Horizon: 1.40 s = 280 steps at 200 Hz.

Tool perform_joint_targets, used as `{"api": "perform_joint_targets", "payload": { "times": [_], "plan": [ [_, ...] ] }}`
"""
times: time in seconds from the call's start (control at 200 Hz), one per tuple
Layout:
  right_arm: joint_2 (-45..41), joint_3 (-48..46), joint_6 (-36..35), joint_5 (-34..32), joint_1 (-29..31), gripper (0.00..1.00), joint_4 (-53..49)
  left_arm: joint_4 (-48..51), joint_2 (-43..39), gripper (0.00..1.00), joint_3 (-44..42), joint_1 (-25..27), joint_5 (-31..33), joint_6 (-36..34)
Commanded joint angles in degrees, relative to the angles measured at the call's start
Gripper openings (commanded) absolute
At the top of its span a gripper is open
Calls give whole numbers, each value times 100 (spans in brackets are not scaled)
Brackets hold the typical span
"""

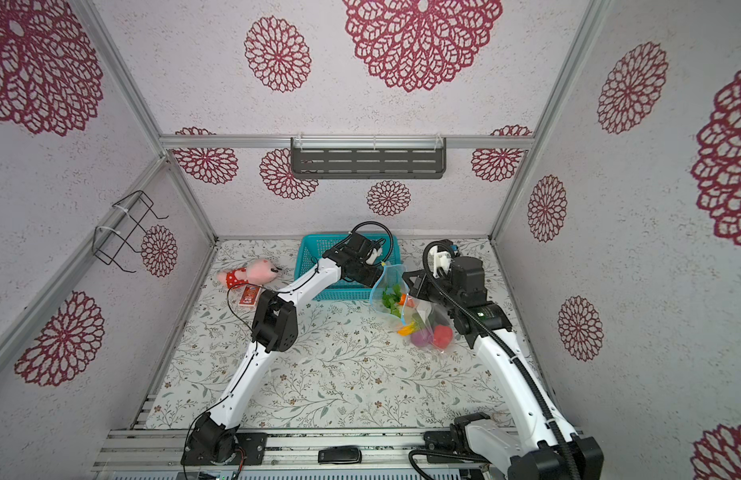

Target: Place the food in the zip-top bag and seal the zipper

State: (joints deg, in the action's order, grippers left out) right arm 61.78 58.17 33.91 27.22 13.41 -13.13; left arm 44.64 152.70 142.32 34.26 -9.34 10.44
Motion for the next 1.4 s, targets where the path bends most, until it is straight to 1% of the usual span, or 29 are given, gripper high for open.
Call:
{"api": "perform_joint_targets", "payload": {
  "times": [0.0, 0.34, 0.715, 0.791, 0.901, 1.051, 1.206, 1.396],
  "plan": [
    [-86, 1, -125, 90, -46, 1, 284, 102, -244, 66, -133, -84, 158, -99],
    [-84, -16, -96, 141, -63, 1, 328, 156, -451, 54, -324, -200, 311, -82],
    [-88, -52, -78, 170, -67, 1, 368, 179, -662, 53, -687, -384, 415, -99],
    [-93, -60, -78, 169, -72, 1, 363, 231, -672, 57, -660, -394, 327, -55],
    [-87, -77, -41, 191, -80, 1, 418, 376, -675, 69, -463, -336, 182, 19],
    [-55, -78, -11, 231, -75, 1, 451, 486, -621, 85, -328, -206, 360, -24],
    [-81, -104, -8, 222, -79, 1, 460, 569, -549, 93, -271, -128, 580, -68],
    [-94, -175, 10, 254, -81, 1, 521, 733, -342, 100, -66, -45, 826, -147]
  ]
}}
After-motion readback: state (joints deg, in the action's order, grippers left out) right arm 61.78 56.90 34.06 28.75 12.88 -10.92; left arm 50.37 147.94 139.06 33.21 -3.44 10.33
